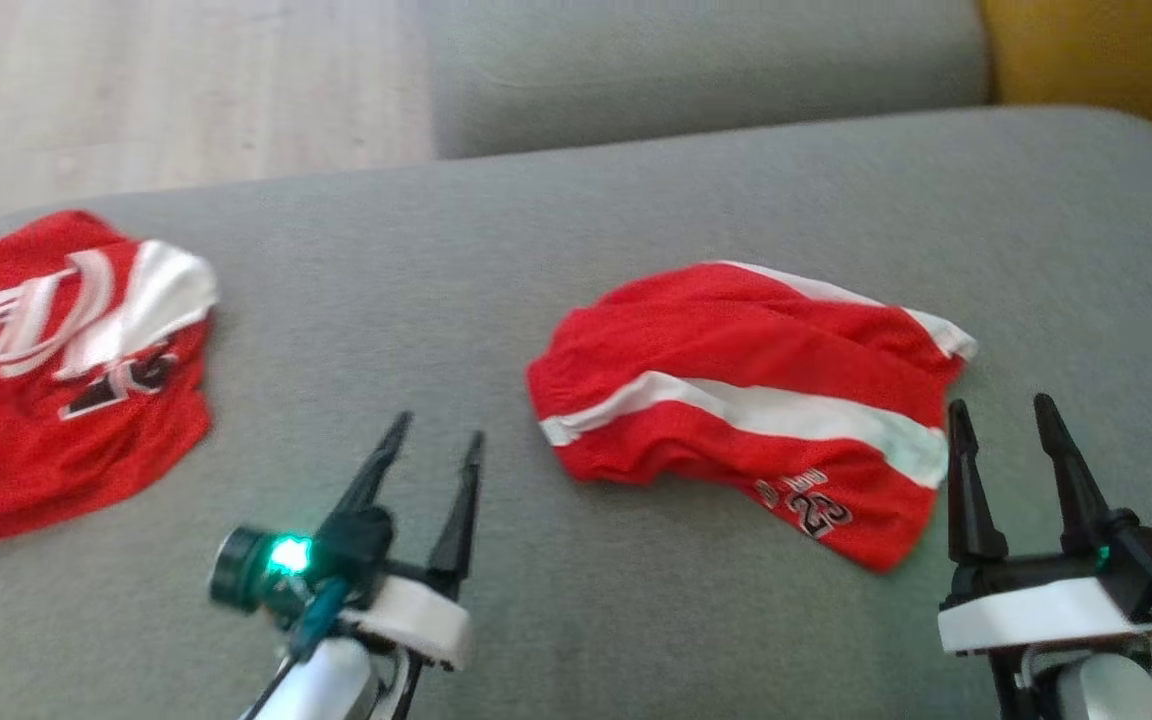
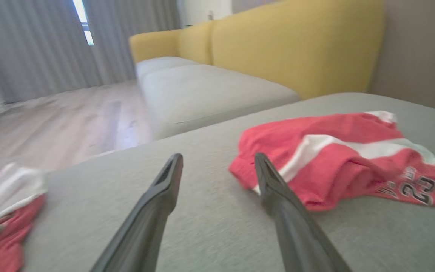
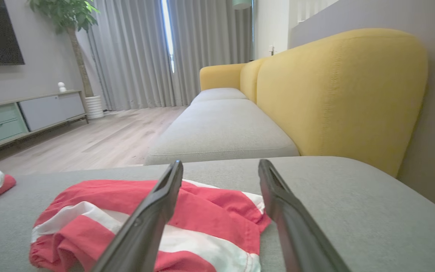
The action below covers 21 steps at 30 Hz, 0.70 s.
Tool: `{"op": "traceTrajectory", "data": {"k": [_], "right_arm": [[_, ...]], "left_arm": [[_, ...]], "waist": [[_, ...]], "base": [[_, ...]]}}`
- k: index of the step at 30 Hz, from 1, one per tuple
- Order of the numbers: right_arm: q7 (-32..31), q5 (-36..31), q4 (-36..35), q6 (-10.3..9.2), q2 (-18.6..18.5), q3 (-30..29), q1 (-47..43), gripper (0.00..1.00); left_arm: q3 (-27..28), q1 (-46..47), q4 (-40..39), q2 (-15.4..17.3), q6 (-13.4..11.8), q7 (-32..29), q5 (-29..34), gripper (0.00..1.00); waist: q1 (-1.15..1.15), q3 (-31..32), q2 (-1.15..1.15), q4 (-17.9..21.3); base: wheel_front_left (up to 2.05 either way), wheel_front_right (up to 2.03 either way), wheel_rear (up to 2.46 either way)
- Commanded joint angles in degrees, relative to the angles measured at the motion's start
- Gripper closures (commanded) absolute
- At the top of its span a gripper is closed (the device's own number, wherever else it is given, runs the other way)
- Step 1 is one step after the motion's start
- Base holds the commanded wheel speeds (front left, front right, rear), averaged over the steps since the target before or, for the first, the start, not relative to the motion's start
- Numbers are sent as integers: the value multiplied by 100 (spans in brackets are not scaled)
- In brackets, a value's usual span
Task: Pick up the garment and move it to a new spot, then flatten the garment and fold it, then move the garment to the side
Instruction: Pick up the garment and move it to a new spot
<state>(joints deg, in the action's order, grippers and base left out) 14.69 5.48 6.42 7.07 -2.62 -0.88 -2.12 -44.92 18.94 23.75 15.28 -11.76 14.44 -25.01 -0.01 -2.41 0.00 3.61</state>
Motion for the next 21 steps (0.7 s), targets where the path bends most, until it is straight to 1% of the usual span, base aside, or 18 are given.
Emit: {"op": "traceTrajectory", "data": {"k": [1,5,7,9,10,13,16,21], "right_arm": [[30,-2,-144,42,-26,76,93,0],[30,10,-73,42,-26,-30,-56,0],[30,21,-38,42,-26,-79,-163,0],[30,44,-11,42,-26,-122,-286,0],[30,63,16,42,-26,-147,-419,0],[30,67,55,42,-26,-220,-614,0],[30,74,45,42,-26,-219,-741,0],[30,64,72,42,-26,-54,-758,0]], "left_arm": [[511,19,-362,20,-127,54,32,0],[1427,-881,-918,-252,-368,55,175,0],[1855,-1321,-1215,-411,-400,55,336,0],[2249,-1756,-1539,-593,-355,55,496,0],[2576,-2167,-1818,-767,-219,55,642,0],[2890,-2633,-2043,-930,36,55,936,0],[3140,-2940,-2133,-1055,182,55,1377,0],[3286,-3016,-2104,-1135,370,55,1723,0]], "waist": [[1,320,0,-408],[1,500,0,-616],[1,611,0,-669],[1,725,0,-699],[1,827,0,-710],[1,983,0,-738],[1,1079,0,-743],[1,1110,0,-749]], "base": [[0,0,0],[0,0,0],[0,0,0],[0,0,0],[0,0,0],[0,0,0],[0,0,0],[0,0,0]]}}
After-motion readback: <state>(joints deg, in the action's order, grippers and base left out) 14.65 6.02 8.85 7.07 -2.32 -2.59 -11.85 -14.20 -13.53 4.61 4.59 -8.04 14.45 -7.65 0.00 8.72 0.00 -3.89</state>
